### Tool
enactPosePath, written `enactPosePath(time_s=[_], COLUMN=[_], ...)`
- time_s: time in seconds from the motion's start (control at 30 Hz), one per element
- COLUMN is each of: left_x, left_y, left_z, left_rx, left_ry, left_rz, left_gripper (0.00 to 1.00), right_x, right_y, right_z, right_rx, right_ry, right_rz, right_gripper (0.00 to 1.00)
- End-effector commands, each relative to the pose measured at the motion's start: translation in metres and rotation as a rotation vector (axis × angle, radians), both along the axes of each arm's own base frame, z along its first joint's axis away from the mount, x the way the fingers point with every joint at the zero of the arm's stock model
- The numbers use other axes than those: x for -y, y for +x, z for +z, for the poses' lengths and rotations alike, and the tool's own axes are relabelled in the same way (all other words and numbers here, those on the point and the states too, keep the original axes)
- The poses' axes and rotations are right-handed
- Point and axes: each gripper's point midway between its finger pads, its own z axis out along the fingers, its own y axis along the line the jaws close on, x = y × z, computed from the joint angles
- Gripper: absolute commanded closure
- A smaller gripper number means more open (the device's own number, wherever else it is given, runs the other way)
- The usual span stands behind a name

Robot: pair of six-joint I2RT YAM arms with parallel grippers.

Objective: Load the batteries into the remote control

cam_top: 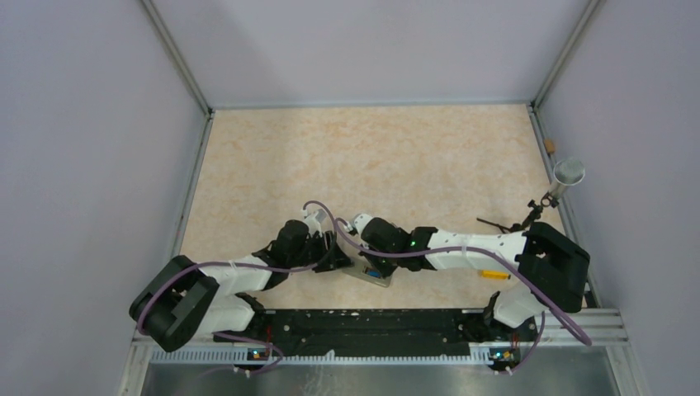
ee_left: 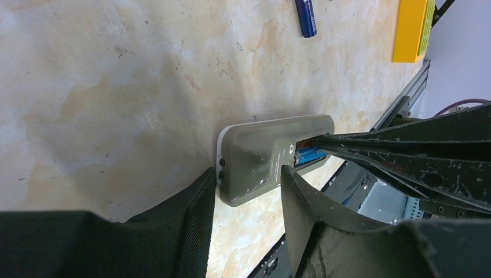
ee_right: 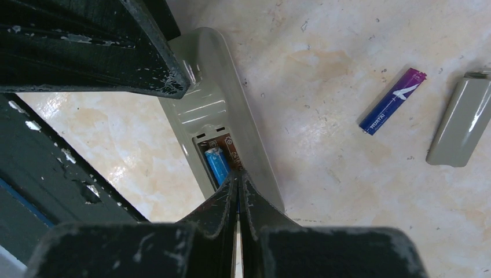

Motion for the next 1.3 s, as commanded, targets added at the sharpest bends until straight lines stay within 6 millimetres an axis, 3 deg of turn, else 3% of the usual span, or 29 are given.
enactPosePath(time_s=[0.0, 0.4, 0.7, 1.27], left_x=[0.005, 0.007, 0.011, 0.025], left_y=[0.008, 0.006, 0.001, -0.028], left_z=[0.006, 0.005, 0.002, 0.0], left_rx=[0.031, 0.029, 0.02, 0.01], left_ry=[-0.007, -0.003, 0.0, -0.002], left_rz=[0.004, -0.014, -0.039, -0.089], left_gripper=[0.53, 0.53, 0.6, 0.63], right_x=[-0.009, -0.008, 0.007, 0.032], right_y=[-0.004, 0.009, 0.018, 0.005], right_z=[0.012, 0.034, 0.055, 0.045], right_rx=[0.002, 0.077, 0.138, 0.04], right_ry=[0.053, 0.089, 0.136, 0.173], right_rz=[0.053, -0.004, -0.119, -0.278], right_gripper=[1.0, 0.99, 0.84, 0.71])
